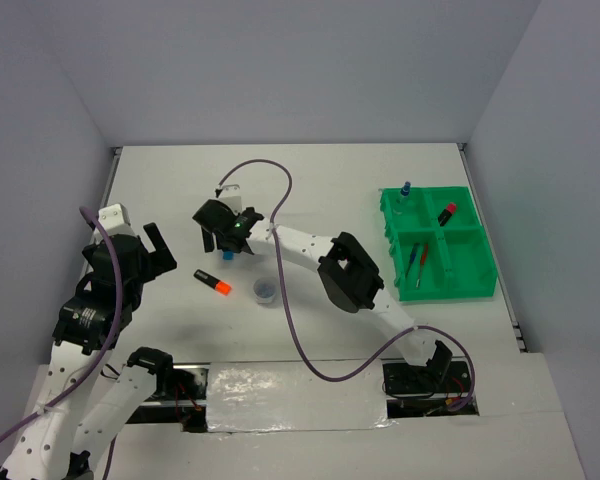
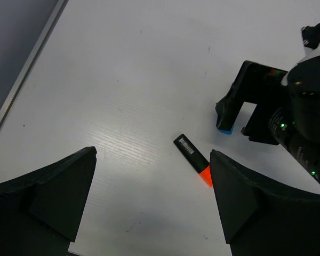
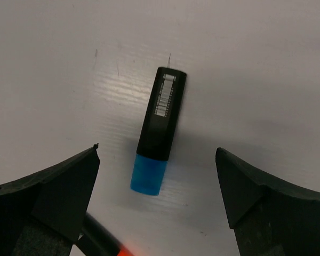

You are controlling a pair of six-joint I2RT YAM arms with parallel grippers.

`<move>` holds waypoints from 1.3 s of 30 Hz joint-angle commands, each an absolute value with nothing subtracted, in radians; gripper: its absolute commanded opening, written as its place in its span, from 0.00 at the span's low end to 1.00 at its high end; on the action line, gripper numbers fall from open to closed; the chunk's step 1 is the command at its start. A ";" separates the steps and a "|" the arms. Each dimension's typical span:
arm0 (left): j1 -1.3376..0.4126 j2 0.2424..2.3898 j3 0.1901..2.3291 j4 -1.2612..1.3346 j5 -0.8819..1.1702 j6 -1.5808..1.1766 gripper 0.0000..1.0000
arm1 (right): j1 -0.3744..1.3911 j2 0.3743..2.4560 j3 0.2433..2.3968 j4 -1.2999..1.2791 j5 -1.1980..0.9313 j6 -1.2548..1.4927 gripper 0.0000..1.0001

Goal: Sort the stationery into containers
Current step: Pick up the pen from the center of the board.

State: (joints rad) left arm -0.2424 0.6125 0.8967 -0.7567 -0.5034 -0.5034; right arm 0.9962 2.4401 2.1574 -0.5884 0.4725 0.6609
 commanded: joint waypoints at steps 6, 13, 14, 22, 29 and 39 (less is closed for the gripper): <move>-0.241 0.604 0.900 -0.733 -0.499 -0.505 0.99 | 1.006 2.491 2.233 -0.644 0.445 0.635 0.93; -0.242 0.598 0.899 -0.732 -0.492 -0.502 0.99 | 1.002 2.526 2.255 -0.684 0.445 0.589 0.73; -0.242 0.600 0.899 -0.732 -0.492 -0.502 0.99 | 0.999 2.526 2.249 -0.680 0.437 0.588 0.68; -0.255 0.600 0.899 -0.730 -0.491 -0.502 0.99 | 0.957 2.522 2.192 -0.676 0.376 0.563 0.60; -0.264 0.597 0.899 -0.730 -0.486 -0.500 0.99 | 0.934 2.488 2.106 -0.603 0.299 0.465 0.27; -0.288 0.589 0.899 -0.729 -0.488 -0.500 0.99 | 0.823 1.997 1.494 -0.041 -0.023 0.353 0.00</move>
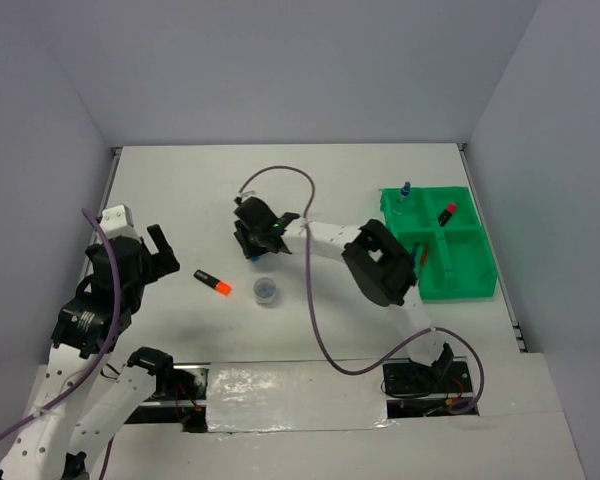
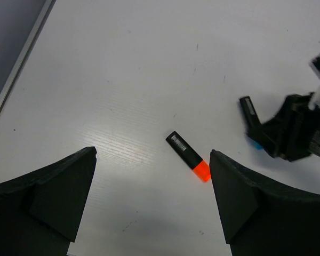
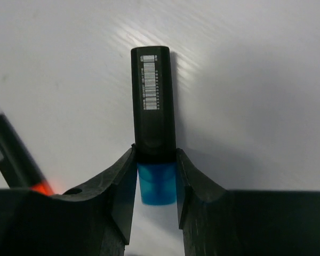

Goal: Sort the stationery into containers
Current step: Pick up the pen from the center of the board, then place the pen in the storage box.

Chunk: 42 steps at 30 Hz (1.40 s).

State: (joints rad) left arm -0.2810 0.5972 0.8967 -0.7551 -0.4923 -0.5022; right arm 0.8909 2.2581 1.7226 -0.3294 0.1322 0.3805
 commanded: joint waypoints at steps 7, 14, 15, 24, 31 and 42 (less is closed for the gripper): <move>-0.299 0.583 0.897 -0.724 -0.482 -0.495 0.99 | 0.657 1.563 1.200 0.124 -0.068 0.290 0.00; -0.302 0.587 0.897 -0.724 -0.482 -0.495 0.99 | 0.320 1.394 1.181 -0.226 0.440 0.376 0.00; -0.304 0.589 0.897 -0.724 -0.482 -0.494 0.99 | 0.211 1.426 1.215 -0.274 0.492 0.399 0.00; -0.304 0.604 0.896 -0.724 -0.482 -0.494 0.99 | -0.121 1.764 1.498 -0.489 0.440 0.313 0.00; -0.321 0.607 0.896 -0.721 -0.474 -0.492 0.99 | -0.176 1.864 1.571 -0.520 0.445 0.307 0.00; -0.328 0.604 0.894 -0.721 -0.477 -0.494 0.99 | -0.175 1.881 1.535 -0.497 0.354 0.319 0.42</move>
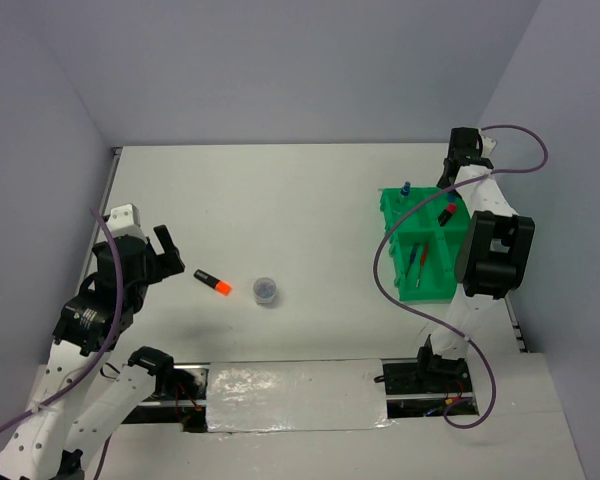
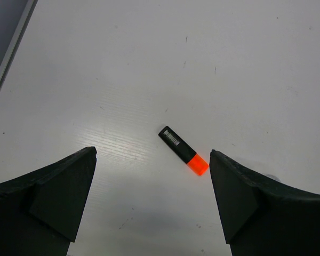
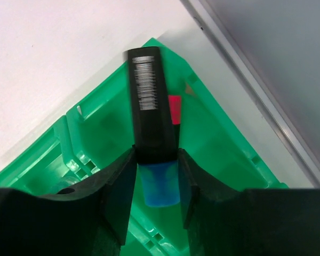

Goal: Sort the stationery into containers
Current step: Place the pen in the storage box, then pick up the pen from the center of the board.

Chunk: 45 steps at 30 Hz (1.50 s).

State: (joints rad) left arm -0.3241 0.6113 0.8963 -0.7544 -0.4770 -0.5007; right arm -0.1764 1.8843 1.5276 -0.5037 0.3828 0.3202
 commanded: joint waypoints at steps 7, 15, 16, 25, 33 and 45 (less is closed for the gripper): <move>-0.328 0.606 0.896 -0.723 -0.480 -0.494 0.99 | -0.164 1.836 1.536 -0.509 0.333 0.308 0.59; -0.328 0.617 0.899 -0.739 -0.534 -0.518 0.99 | 0.042 1.649 1.436 -0.365 0.096 0.183 0.67; -0.327 0.621 0.908 -0.748 -0.581 -0.529 0.99 | 0.178 1.593 1.410 -0.342 0.031 0.091 0.67; -0.161 0.563 0.942 -0.864 -0.750 -0.650 0.99 | 0.820 1.662 1.353 -0.140 -0.017 -0.041 0.82; -0.156 0.534 0.925 -0.836 -0.715 -0.624 0.99 | 0.965 1.908 1.625 -0.270 0.112 -0.023 0.84; -0.156 0.485 0.930 -0.851 -0.749 -0.644 0.99 | 1.081 2.084 1.747 -0.317 -0.149 -0.112 0.86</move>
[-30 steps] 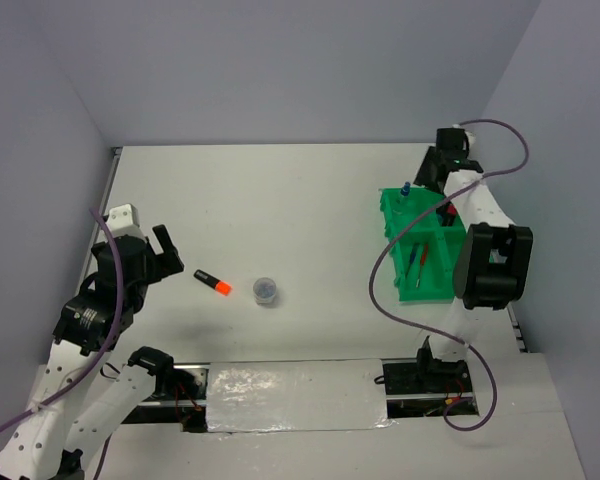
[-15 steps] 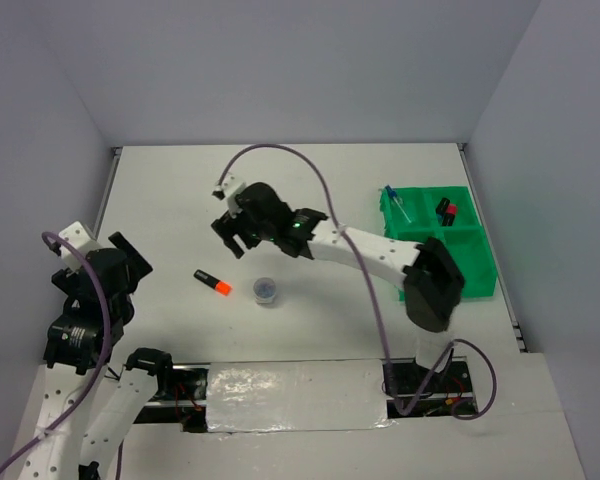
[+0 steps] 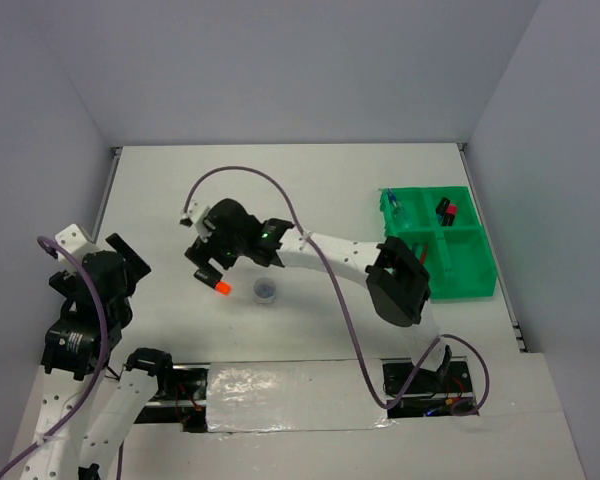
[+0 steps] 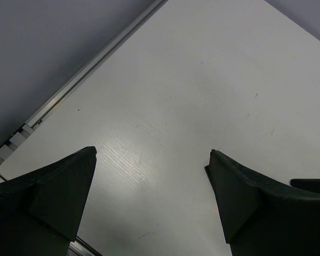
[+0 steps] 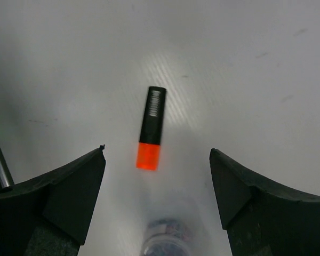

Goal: Sort the stationery into containers
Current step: Pick up the pen from the center of the board.

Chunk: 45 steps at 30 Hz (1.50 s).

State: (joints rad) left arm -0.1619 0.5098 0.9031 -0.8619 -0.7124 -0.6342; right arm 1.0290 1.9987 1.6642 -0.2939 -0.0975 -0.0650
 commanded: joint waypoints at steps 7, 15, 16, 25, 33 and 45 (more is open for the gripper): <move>-0.156 0.480 0.925 -0.839 -0.723 -0.627 0.99 | 1.149 2.246 1.885 -0.374 -0.032 -0.115 0.84; -0.156 0.471 0.920 -0.824 -0.701 -0.614 0.99 | 1.172 2.336 1.911 -0.370 0.086 -0.112 0.83; -0.156 0.471 0.920 -0.822 -0.700 -0.614 0.99 | 1.172 2.339 1.907 -0.365 0.090 -0.115 0.83; -0.156 0.477 0.917 -0.810 -0.675 -0.597 0.99 | 1.158 2.356 1.888 -0.362 0.080 -0.121 0.81; -0.158 0.474 0.914 -0.805 -0.667 -0.592 0.99 | 1.066 2.372 1.865 -0.397 -0.127 -0.037 0.56; -0.160 0.468 0.914 -0.801 -0.653 -0.583 0.99 | 0.994 1.979 1.530 -0.062 -0.176 0.052 0.00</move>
State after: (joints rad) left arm -0.1619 0.4801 0.9031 -0.8429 -0.6575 -0.6025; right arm 1.0454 2.1693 1.5890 -0.2554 -0.1566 -0.0120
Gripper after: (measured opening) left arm 0.993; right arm 0.373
